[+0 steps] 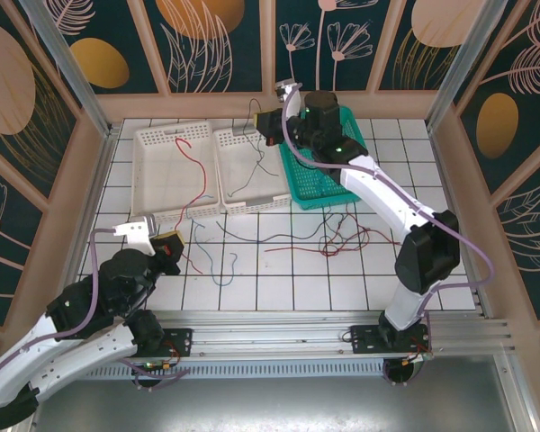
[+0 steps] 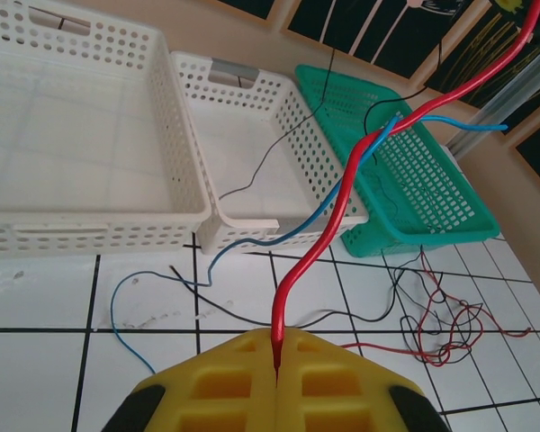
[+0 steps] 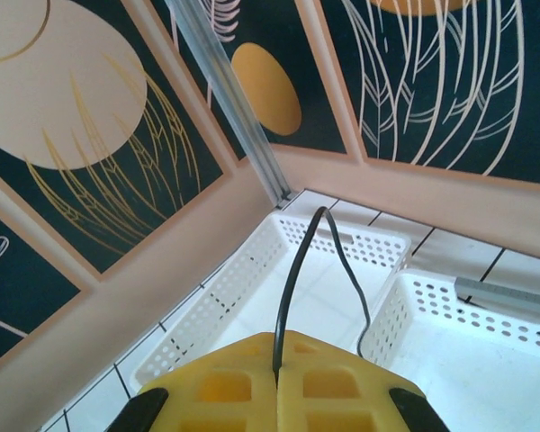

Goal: Untangle the cables

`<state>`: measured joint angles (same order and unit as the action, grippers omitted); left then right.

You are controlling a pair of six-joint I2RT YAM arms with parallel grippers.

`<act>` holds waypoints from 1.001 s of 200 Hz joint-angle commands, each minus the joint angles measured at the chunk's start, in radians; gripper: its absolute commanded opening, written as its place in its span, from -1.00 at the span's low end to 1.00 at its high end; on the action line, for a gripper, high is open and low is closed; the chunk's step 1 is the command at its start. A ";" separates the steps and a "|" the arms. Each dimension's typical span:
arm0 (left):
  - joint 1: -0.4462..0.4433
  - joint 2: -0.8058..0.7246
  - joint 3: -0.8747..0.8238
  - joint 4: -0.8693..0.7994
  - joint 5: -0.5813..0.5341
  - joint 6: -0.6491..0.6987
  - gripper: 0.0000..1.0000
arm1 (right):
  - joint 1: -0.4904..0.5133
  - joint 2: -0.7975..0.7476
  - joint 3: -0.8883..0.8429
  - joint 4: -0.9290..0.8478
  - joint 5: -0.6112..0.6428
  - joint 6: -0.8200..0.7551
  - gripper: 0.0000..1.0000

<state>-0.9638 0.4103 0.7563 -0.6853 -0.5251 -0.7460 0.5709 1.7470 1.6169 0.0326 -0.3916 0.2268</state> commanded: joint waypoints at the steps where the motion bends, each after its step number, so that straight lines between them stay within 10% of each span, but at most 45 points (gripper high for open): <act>1: 0.002 0.004 -0.005 0.029 -0.009 0.003 -1.00 | 0.003 0.113 0.064 -0.114 -0.036 0.010 -1.00; 41: 0.000 0.003 -0.002 0.019 -0.017 -0.002 -1.00 | 0.014 0.266 0.176 -0.240 -0.028 0.023 -1.00; 84: 0.000 0.004 -0.001 0.014 -0.014 -0.016 -1.00 | 0.029 0.287 0.198 -0.269 -0.044 0.000 -0.57; 134: 0.000 0.054 -0.008 0.029 0.018 -0.028 -1.00 | 0.058 -0.028 -0.160 0.074 -0.069 -0.035 0.08; 200: 0.001 0.044 -0.020 0.172 0.162 -0.049 -1.00 | 0.171 -0.407 -0.843 0.714 -0.150 -0.094 0.21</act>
<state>-0.9638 0.4534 0.7292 -0.6033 -0.4294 -0.7776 0.6834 1.3834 0.9516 0.4313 -0.5125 0.1867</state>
